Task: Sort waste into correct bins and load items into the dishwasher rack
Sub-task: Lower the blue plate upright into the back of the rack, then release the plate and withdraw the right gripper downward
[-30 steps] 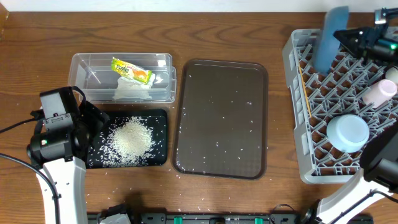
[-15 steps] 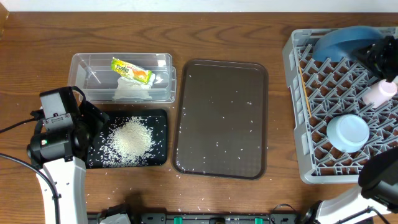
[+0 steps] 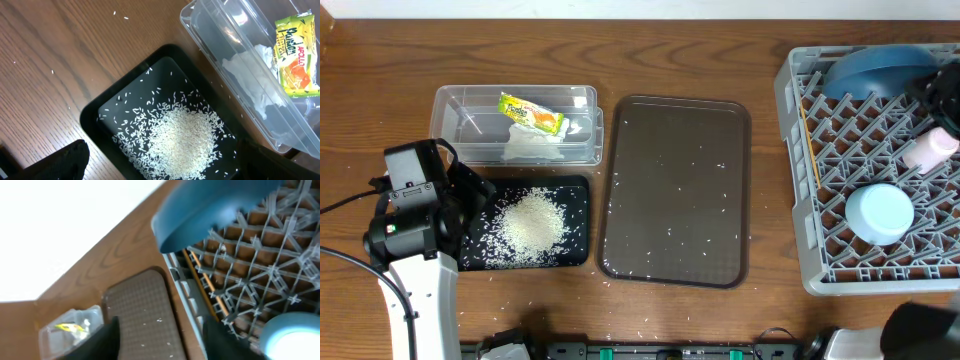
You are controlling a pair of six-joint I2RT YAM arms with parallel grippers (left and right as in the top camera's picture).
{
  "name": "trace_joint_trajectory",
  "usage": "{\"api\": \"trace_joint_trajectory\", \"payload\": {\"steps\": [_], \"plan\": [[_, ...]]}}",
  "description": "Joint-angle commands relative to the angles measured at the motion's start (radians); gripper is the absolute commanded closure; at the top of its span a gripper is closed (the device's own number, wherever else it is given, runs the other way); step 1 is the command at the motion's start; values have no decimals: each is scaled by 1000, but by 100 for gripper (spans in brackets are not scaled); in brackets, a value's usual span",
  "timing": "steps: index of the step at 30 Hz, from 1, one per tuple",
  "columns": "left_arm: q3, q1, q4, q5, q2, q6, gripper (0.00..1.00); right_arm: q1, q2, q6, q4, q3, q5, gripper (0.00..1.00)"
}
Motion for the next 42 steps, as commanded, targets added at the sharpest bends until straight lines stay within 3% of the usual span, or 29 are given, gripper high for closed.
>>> {"api": "trace_joint_trajectory", "payload": {"steps": [1,3,5,8,11,20,34,42], "plan": [[7,3,-6,-16,2,2,4,-1,-32,-2,27,2,5,37],[7,3,-6,-16,2,2,3,5,-33,-1,71,2,6,43],[7,3,-6,-16,2,2,4,17,-23,1,132,2,25,66],[7,3,-6,-16,2,2,4,48,0,32,219,2,104,86],[7,3,-6,-16,2,2,4,91,39,41,311,2,173,96],[7,3,-6,-16,2,2,4,208,203,40,503,2,338,85],[7,3,-6,-16,2,2,4,233,267,-13,345,2,401,91],[7,3,-6,-16,2,2,4,230,188,-9,257,2,439,92]]}}
